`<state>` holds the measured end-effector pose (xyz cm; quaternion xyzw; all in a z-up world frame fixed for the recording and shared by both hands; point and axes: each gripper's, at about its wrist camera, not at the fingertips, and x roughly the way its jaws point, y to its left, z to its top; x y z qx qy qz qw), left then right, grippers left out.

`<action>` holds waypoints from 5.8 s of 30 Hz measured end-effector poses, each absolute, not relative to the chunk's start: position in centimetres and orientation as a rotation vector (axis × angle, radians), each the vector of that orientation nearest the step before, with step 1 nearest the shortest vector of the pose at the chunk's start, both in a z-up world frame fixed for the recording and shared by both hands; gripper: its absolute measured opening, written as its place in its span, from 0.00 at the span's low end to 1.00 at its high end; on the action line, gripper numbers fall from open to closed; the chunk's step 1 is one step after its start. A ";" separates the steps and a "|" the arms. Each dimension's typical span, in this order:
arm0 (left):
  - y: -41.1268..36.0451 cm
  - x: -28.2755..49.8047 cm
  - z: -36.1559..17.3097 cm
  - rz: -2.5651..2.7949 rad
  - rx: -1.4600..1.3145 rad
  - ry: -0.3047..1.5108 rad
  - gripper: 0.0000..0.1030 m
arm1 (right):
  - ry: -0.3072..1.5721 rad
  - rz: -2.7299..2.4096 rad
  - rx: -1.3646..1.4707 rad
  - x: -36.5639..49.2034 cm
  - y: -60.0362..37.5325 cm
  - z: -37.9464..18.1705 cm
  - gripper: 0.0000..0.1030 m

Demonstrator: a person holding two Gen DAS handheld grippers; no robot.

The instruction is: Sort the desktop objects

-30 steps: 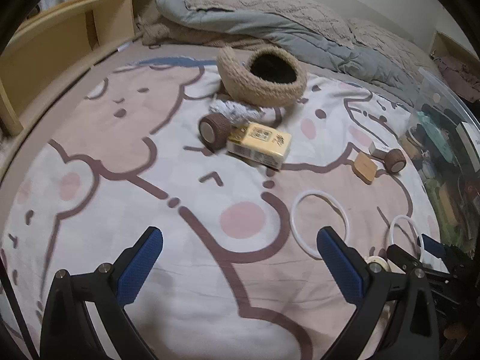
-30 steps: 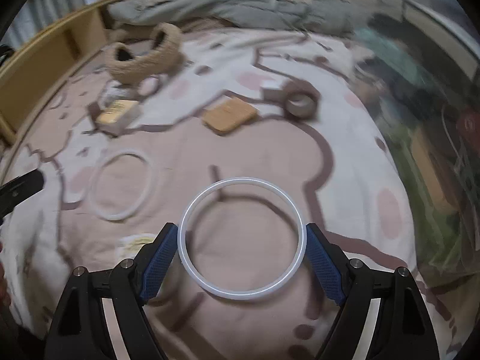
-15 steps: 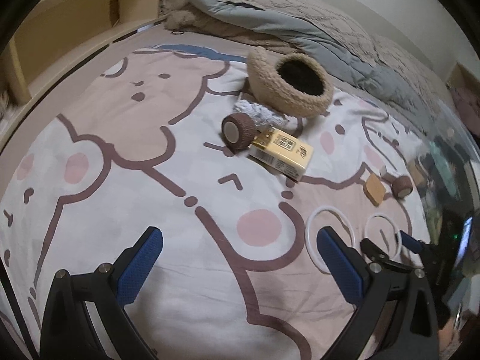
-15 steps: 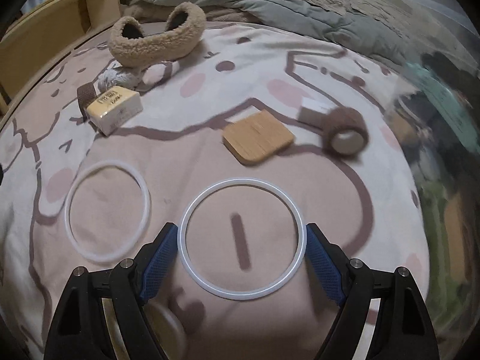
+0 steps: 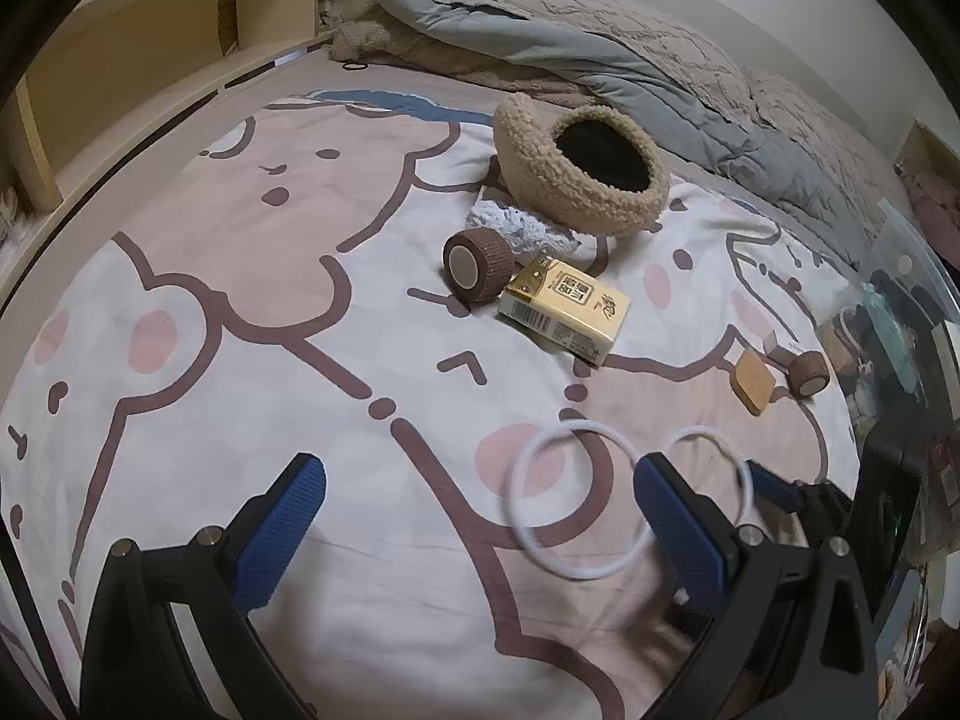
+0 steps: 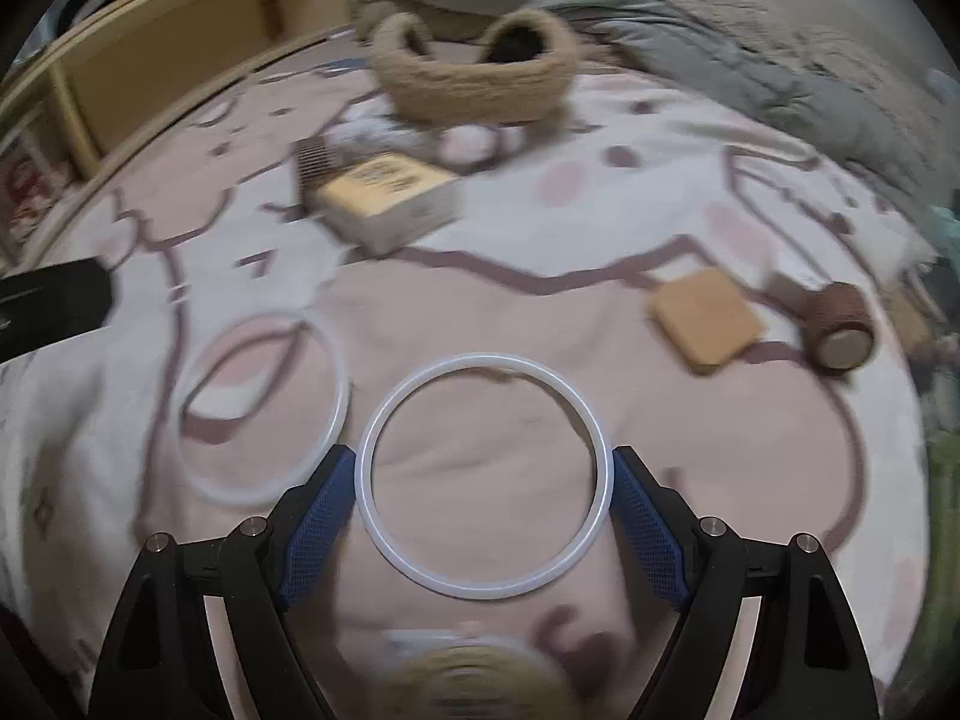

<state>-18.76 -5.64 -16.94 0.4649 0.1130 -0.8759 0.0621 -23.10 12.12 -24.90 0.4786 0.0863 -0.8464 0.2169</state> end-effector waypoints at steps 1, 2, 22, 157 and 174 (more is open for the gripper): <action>-5.6 -18.7 -16.9 -2.648 1.404 0.338 1.00 | 0.238 -2.329 1.323 -22.9 11.9 -24.9 0.82; -5.7 -18.7 -17.0 -2.646 1.401 0.336 1.00 | 0.241 -2.311 1.315 -22.6 11.5 -24.9 0.82; -2.3 -19.3 -18.4 -2.716 1.390 0.153 1.00 | 0.133 -2.470 1.410 -24.0 16.5 -25.3 0.82; 1.2 -22.2 -23.7 -2.757 1.467 0.121 0.89 | -0.052 -2.549 1.488 -24.7 21.7 -25.7 0.88; 1.4 -22.1 -23.7 -2.758 1.453 0.084 0.84 | -0.013 -2.573 1.500 -24.5 21.2 -25.4 0.79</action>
